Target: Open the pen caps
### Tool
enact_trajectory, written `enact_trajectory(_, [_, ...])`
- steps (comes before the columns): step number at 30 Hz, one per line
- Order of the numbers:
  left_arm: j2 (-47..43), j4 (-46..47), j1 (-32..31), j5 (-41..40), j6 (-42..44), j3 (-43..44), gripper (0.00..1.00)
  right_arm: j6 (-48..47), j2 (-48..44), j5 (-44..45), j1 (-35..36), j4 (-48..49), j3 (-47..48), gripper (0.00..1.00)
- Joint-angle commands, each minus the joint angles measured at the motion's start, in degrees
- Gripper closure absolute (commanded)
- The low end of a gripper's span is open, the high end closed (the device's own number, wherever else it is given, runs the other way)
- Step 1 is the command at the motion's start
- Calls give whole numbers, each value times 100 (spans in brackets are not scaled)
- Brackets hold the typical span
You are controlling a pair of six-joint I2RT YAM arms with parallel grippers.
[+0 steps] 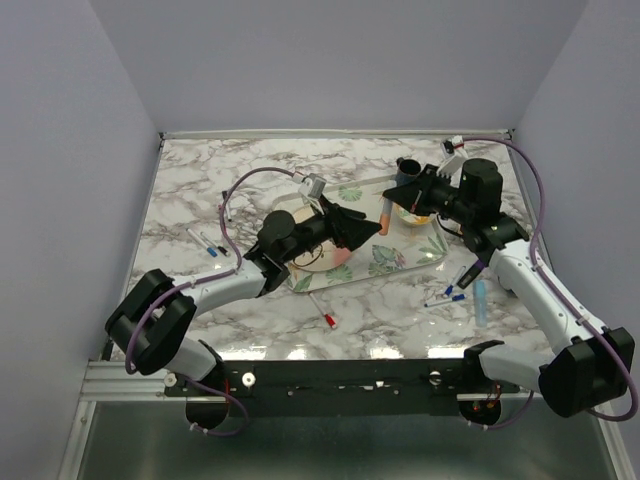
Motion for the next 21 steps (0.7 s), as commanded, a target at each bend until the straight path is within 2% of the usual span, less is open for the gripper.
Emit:
enact_trajectory(1, [119,-969,-262,16,193,518,18,25,157,467,185,119,154,99])
enact_trajectory(5, [155,-2075,-474,-687,588,852,26,33,193,546,221,162,146,99])
enact_trajectory(6, [163,-2252,-500,-784,606,914,33,33,210,547,221,162,146,99])
enact_trajectory(11, [392,-3044,-553,-1338,808,1274,41,60,228,529,239,198,137,99])
enact_trajectory(15, [515,-3089,-562,-1365,844,1406,43,103,254,512,239,215,67,99])
enact_trajectory(21, [691,-2922,-562,-927,826,1591,54,95,263,503,265,224,14,99])
